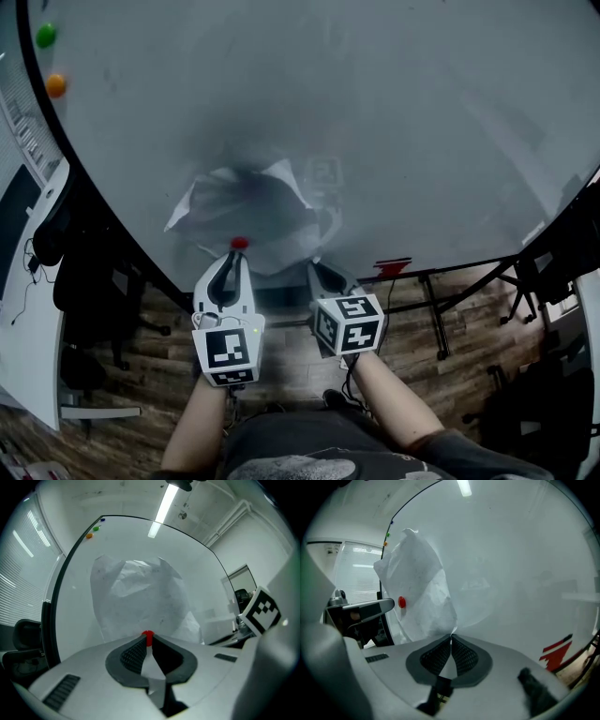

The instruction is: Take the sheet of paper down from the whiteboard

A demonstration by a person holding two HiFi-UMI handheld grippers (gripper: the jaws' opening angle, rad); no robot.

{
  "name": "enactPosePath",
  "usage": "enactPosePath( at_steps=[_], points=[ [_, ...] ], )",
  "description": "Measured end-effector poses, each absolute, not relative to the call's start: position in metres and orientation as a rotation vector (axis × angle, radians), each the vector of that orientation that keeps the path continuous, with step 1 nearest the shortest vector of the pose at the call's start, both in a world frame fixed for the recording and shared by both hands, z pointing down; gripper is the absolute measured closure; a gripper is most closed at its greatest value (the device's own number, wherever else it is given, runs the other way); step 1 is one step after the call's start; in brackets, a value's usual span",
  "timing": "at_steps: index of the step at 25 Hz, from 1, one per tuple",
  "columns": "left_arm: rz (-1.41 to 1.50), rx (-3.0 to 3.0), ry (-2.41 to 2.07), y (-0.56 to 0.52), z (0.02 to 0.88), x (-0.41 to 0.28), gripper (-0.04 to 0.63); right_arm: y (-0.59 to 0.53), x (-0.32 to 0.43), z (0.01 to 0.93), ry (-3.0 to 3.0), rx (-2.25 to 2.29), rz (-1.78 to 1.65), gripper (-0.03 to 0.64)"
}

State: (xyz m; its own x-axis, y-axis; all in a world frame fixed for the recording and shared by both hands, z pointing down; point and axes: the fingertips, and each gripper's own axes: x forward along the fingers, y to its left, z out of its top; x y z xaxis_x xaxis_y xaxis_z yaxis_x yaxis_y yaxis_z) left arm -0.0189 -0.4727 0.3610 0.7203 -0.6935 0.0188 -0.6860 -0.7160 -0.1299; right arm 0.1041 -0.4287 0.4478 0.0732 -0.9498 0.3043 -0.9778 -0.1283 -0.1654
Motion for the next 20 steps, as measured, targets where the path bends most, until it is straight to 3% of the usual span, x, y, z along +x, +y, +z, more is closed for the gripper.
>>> enactPosePath(
  at_steps=[9, 20],
  points=[
    [-0.072, -2.706, 1.226, -0.480, 0.356, -0.011, 0.431, -0.427, 0.106, 0.446, -2.046, 2.215, 0.525, 0.592],
    [-0.160, -2.630, 1.359, -0.489, 0.364, -0.004, 0.431, -0.423, 0.109, 0.450, -2.072, 2.176, 0.549, 0.592]
  ],
)
